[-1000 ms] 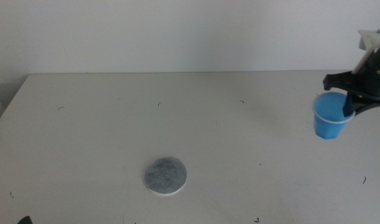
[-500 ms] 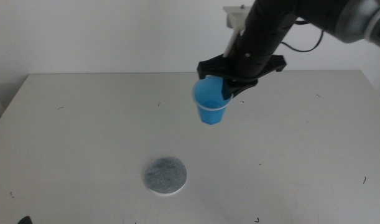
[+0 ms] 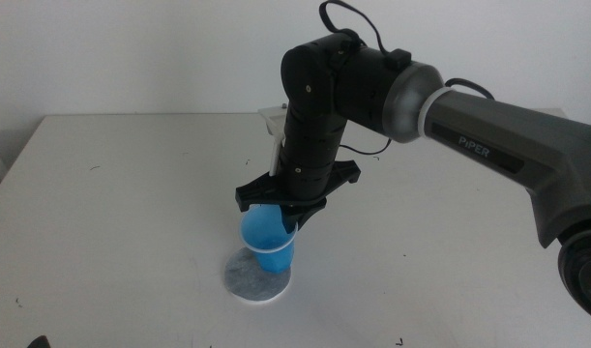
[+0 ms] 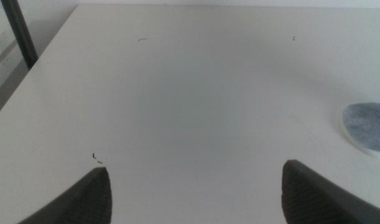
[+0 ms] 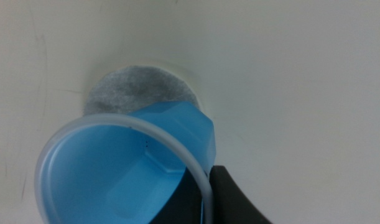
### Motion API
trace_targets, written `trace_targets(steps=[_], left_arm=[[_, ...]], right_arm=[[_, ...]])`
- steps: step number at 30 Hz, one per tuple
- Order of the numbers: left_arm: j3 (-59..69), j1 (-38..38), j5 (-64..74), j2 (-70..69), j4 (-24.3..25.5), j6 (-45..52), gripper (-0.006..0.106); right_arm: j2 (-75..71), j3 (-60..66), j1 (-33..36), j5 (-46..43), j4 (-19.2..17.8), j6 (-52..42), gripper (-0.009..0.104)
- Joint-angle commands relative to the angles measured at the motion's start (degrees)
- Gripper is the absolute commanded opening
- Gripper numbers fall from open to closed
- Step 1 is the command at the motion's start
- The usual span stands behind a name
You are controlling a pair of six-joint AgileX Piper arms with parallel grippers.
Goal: Place an empty cup on a cup mat.
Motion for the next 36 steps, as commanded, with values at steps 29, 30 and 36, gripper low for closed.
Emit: trace_targets(steps=[29, 30, 36], left_arm=[[-0.34, 0.06, -3.84, -0.69, 0.02, -0.61, 0.105], [-0.34, 0.06, -3.84, -0.69, 0.02, -0.61, 0.105], [-0.34, 0.06, -3.84, -0.69, 0.02, -0.61, 0.105]], right_arm=[[-1.8, -1.84, 2.37, -3.21, -0.17, -3.05, 0.028], [-2.24, -1.77, 2.31, -3.69, -0.39, -3.27, 0.033], [-8.05, -1.77, 1.11, -5.94, -2.45, -3.21, 0.057]])
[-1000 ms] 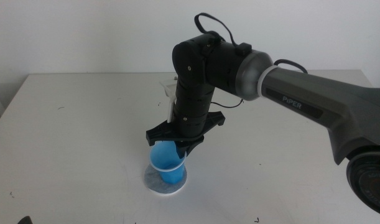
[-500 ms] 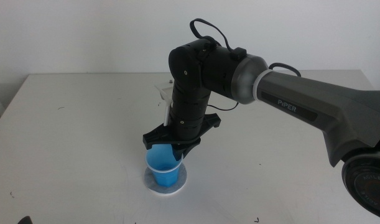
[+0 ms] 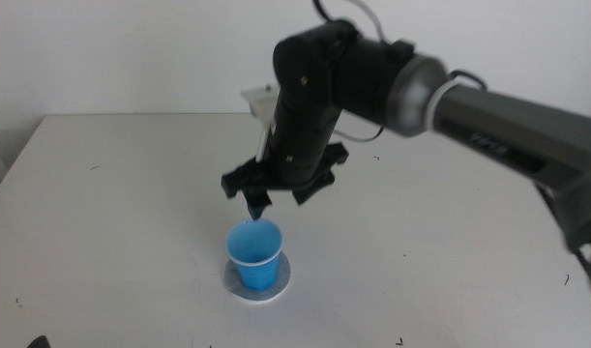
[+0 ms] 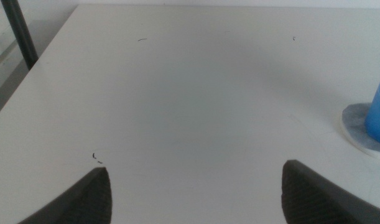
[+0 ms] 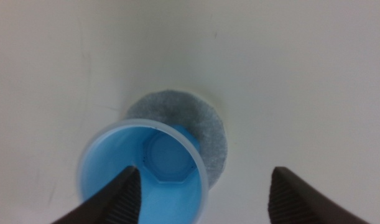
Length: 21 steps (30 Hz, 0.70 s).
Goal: Place an empty cup on a cup mat.
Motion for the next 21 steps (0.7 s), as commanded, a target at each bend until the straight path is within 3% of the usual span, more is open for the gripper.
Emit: trace_targets(steps=[1, 6, 13, 21], left_arm=[[-0.34, 0.06, -3.84, -0.69, 0.02, -0.61, 0.105], [-0.34, 0.06, -3.84, -0.69, 0.02, -0.61, 0.105], [-0.34, 0.06, -3.84, -0.69, 0.02, -0.61, 0.105], [-0.34, 0.06, -3.84, -0.69, 0.02, -0.61, 0.105]], right_arm=[[-7.43, -1.68, -1.23, -2.31, -1.72, -0.53, 0.06], [-15.49, -1.68, -4.58, -2.72, -3.46, -1.34, 0.062], [-29.22, -1.62, -11.12, -1.29, -9.27, -2.1, 0.062], [-43.49, 0.85, -17.03, 3.26, -10.13, -5.08, 0.062]])
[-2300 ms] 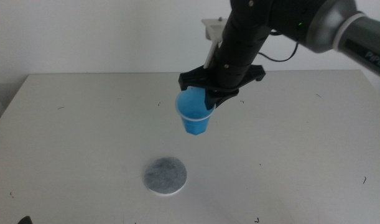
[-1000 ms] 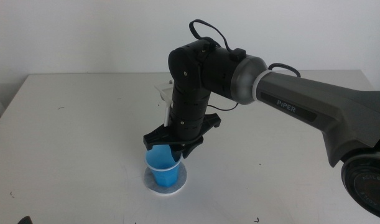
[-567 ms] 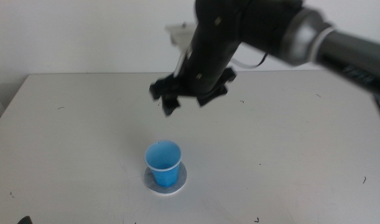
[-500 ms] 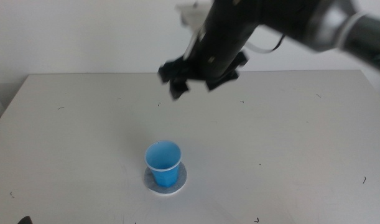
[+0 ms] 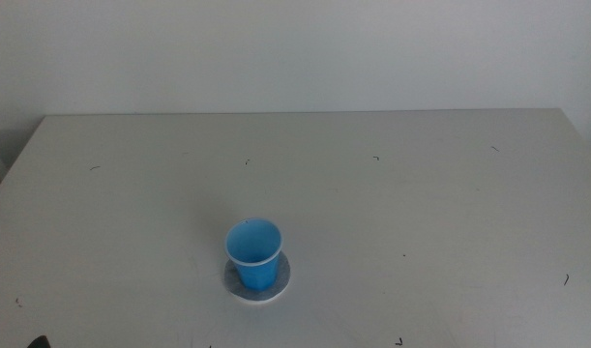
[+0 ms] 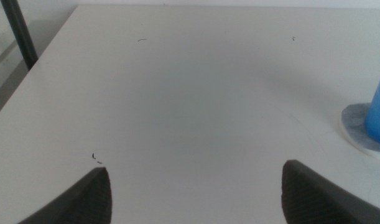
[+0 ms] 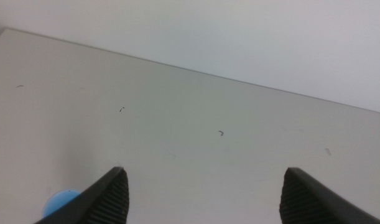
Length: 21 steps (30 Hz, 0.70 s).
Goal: Place an empty cup on a cup mat.
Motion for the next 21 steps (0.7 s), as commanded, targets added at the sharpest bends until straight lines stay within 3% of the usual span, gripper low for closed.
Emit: trace_targets(steps=[1, 8, 16, 21], left_arm=[[-0.34, 0.06, -3.84, -0.69, 0.02, -0.61, 0.105], [-0.34, 0.06, -3.84, -0.69, 0.02, -0.61, 0.105], [-0.34, 0.06, -3.84, -0.69, 0.02, -0.61, 0.105], [-0.34, 0.06, -3.84, -0.69, 0.02, -0.61, 0.105]], right_arm=[[-6.68, 1.07, -0.91, -2.28, -1.99, -1.31, 0.062], [-23.23, 17.91, -1.04, -9.46, -8.87, 4.39, 0.062], [-41.69, 41.61, -1.14, -20.37, -9.43, 6.93, 0.062], [-53.29, 56.19, -1.14, -29.11, -14.06, 12.07, 0.062]])
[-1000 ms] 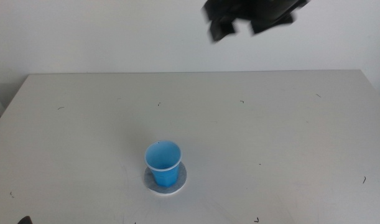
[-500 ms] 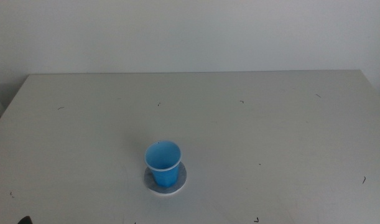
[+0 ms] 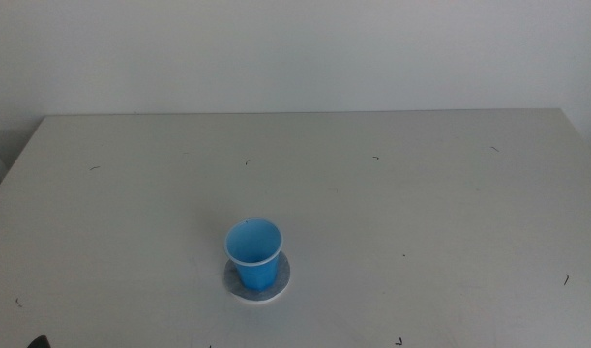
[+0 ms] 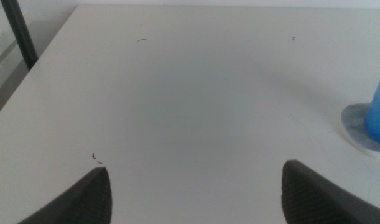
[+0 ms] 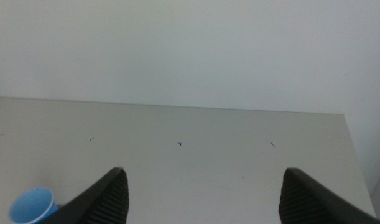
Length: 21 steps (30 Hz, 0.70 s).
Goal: Place an empty cup on a cup mat.
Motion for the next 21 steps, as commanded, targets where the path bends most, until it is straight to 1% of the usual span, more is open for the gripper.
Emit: trace_targets(steps=[1, 4, 12, 16, 19, 21], left_arm=[[-0.34, 0.06, -3.84, -0.69, 0.02, -0.61, 0.105], [-0.34, 0.06, -3.84, -0.69, 0.02, -0.61, 0.105], [-0.34, 0.06, -3.84, -0.69, 0.02, -0.61, 0.105], [-0.34, 0.06, -3.84, -0.69, 0.02, -0.61, 0.105], [-0.34, 0.06, -3.84, -0.69, 0.02, -0.61, 0.105], [-0.34, 0.06, -3.84, -0.69, 0.02, -0.61, 0.105]], right_arm=[[-4.46, 4.88, -0.48, -9.23, -4.4, 3.03, 0.062], [-9.92, 12.75, -0.48, -14.9, -6.3, 5.08, 0.062], [-19.57, 31.36, -0.48, -27.42, -6.3, 4.92, 0.062], [-22.03, 38.07, -1.22, -33.39, -6.35, 6.32, 0.062], [-22.37, 40.9, -2.65, -34.91, -8.47, 9.55, 0.062], [-22.32, 41.8, -3.71, -35.48, -11.35, 11.7, 0.062]])
